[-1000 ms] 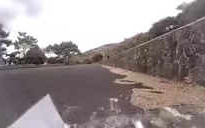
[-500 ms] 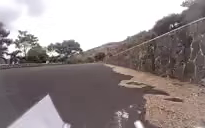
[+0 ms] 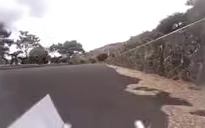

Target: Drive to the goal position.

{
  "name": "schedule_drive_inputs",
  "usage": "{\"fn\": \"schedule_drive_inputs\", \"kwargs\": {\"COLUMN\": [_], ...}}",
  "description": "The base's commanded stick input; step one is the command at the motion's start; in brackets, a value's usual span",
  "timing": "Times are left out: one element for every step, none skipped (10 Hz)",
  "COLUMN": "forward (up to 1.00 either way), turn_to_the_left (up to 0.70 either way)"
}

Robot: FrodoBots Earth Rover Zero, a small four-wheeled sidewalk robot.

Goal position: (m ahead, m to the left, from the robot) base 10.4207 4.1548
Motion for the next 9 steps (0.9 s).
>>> {"fn": "schedule_drive_inputs", "kwargs": {"forward": [1.0,1.0,1.0,1.0,1.0,1.0,1.0,1.0,1.0], "turn_to_the_left": [0.0,0.0,0.0,0.0,-0.26,-0.15,-0.03,-0.09,-0.22]}}
